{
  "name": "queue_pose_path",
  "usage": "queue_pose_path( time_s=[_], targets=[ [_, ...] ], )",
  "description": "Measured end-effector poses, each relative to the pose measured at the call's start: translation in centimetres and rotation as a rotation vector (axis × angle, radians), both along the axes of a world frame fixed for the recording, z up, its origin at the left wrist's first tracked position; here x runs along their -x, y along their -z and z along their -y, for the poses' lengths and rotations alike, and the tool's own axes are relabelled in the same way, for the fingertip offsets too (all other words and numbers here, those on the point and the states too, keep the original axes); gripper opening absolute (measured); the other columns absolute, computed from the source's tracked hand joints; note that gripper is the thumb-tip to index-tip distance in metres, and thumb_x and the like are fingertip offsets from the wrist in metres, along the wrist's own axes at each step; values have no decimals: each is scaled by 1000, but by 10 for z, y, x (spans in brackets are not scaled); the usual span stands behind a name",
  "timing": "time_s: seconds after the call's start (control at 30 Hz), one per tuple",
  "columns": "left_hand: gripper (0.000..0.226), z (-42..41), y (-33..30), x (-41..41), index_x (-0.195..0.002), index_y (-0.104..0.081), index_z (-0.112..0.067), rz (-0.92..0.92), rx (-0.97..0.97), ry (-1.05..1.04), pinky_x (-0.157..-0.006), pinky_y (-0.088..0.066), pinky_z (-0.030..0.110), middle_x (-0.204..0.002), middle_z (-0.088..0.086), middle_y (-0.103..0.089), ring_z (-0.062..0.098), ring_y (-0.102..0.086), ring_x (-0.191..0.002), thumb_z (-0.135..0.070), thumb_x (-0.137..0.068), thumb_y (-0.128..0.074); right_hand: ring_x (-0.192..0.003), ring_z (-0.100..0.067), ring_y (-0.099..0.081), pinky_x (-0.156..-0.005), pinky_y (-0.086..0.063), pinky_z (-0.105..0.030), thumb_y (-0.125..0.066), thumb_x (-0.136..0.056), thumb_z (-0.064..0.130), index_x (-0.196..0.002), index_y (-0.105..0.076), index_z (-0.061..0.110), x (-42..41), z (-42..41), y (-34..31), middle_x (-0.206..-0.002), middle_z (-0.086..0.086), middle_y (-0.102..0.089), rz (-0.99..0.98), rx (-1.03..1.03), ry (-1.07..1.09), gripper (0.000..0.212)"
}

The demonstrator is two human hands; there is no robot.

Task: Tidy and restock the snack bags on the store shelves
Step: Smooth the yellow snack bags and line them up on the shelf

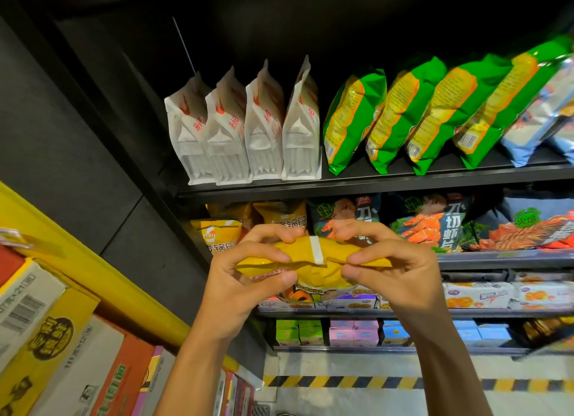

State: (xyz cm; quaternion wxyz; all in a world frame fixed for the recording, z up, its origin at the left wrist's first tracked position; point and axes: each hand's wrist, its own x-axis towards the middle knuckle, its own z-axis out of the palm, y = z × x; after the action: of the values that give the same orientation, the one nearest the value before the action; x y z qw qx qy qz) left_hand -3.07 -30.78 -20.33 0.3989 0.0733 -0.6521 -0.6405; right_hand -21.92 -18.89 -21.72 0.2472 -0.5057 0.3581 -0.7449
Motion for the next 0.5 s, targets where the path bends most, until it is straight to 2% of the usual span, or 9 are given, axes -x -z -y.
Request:
queue_pose_path(
  time_s=[0.17,0.3,0.4,0.47,0.5],
  targets=[
    [16,0,-1,-1,-95,-79,-20,41,-63,28,-90,-59,50,-123,9,-65,40,-57,-131,-15,-81,-85,-122,-26,-65,-96,-54,-37,-84,-83,30,-92,-82,33,1,3,7,-117,4,-74,13,8,-1,10],
    [24,0,-3,3,-99,-79,-22,83,-147,-29,-92,-58,44,-122,6,-70,36,-62,-126,-23,-77,-88,-124,-29,-63,-87,-59,-41,-77,-88,43,-99,-82,29,1,1,9,-128,-4,-70,120,-75,-7,19],
    [30,0,-3,6,-104,-79,-19,140,-187,-52,-87,-60,38,-122,8,-72,31,-67,-118,-21,-75,-87,-122,-29,-65,-90,-58,-40,-72,-89,55,-101,-83,28,1,3,11,-128,-6,-70,184,-154,40,31],
    [36,0,-1,8,-110,-77,-14,160,-220,-117,-85,-61,38,-120,13,-72,34,-69,-114,-17,-76,-89,-129,-26,-61,-98,-55,-40,-70,-88,60,-118,-76,29,1,8,13,-137,-4,-66,163,-196,46,44],
    [34,0,0,11,-111,-76,-14,152,-246,-162,-83,-61,37,-118,15,-73,34,-71,-111,-11,-79,-86,-134,-24,-57,-103,-52,-37,-71,-87,62,-133,-67,30,3,10,19,-144,-1,-62,145,-222,-2,56]
  ],
)
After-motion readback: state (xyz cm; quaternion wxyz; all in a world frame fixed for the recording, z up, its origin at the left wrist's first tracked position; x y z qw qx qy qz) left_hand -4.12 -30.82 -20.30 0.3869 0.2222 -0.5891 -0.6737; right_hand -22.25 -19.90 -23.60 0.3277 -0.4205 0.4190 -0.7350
